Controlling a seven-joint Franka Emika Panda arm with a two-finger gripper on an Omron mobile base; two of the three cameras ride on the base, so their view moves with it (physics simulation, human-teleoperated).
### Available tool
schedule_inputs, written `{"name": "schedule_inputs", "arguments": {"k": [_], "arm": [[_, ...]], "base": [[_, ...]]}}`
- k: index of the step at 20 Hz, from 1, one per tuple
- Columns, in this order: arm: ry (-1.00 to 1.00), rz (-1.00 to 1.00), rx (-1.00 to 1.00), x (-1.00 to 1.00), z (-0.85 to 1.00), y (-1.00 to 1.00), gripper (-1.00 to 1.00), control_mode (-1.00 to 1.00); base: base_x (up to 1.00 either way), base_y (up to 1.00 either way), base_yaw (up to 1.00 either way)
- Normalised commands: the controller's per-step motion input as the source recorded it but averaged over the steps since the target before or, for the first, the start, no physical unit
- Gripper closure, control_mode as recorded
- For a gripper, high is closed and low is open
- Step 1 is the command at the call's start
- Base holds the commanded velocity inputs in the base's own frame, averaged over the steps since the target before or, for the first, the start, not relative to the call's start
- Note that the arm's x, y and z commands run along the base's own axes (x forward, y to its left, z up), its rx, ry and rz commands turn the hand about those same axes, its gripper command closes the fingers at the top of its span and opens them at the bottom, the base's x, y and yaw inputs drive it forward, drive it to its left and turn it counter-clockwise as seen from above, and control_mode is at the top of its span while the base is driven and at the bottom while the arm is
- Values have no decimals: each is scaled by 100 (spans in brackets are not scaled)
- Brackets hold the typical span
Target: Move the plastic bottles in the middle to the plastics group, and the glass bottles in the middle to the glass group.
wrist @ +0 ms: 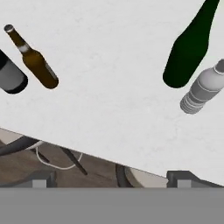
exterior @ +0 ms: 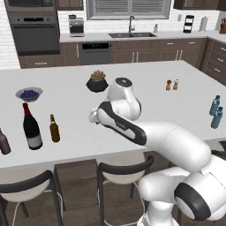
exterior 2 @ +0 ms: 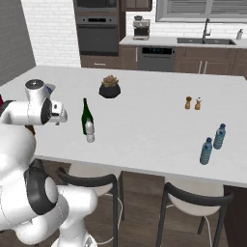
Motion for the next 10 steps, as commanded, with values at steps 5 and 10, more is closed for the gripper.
{"name": "schedule_inputs", "arguments": {"k": [5,10], "arm": [[15,-5,-2,18,4,-100,-100,-100],[24,-1,-7,56,0,-100,-100,-100]], "base": [[0,0,0],[0,0,0]]}}
